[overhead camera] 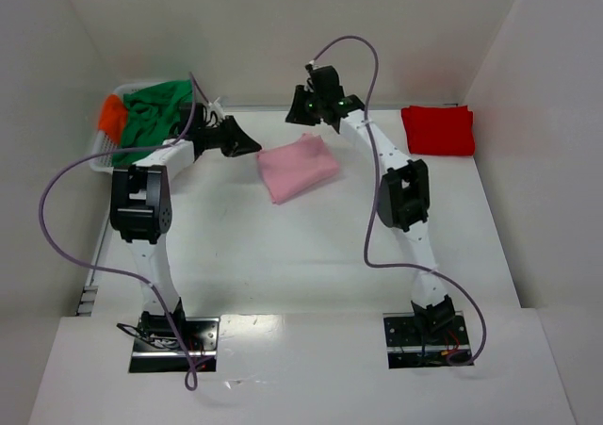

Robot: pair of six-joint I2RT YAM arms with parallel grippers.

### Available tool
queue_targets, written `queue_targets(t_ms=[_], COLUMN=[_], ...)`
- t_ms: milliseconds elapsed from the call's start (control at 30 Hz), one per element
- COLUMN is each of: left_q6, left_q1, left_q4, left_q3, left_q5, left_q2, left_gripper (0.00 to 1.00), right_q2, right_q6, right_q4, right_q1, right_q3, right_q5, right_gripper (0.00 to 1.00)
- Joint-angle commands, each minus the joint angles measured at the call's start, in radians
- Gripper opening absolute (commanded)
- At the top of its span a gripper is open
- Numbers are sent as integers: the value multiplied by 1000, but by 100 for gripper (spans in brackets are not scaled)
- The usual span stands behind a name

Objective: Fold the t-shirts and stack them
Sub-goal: Smooth out wrinkles on the folded tshirt

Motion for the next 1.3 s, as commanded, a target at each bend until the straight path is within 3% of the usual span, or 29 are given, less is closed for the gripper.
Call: queue_targets(t_ms=[0, 33, 67, 200, 500, 767, 1033, 1267], left_q6=[-40, -52, -65, -79, -115, -126, -20, 118], left_q1=[-17, -35, -44, -90, -112, -112, -100, -69], left_q4=[99, 111, 111, 123, 99, 37, -153, -373], left_q3=[65, 79, 92, 148, 220, 303, 480, 739], left_q5=[-1, -1, -1, -41, -216, -340, -351, -322], left_q2=[84, 113, 127, 188, 294, 368, 463, 553], left_gripper=[19, 14, 10, 8, 8, 8, 11, 16], right_q2=[-140, -204, -234, -323, -317, -288, -383, -556], right_q6=[-4, 19, 29, 29, 29, -1, -1, -1], right_q4=[114, 190, 221, 283, 324, 337, 337, 346], right_q1=[-53, -63, -89, -149, -195, -205, -205, -205], right_q3=[-241, -307, -419, -591, -763, -817, -944, -1140], right_q5=[40, 29, 29, 29, -137, -123, -161, -204], right_gripper=[27, 16, 13, 9, 9, 8, 8, 8])
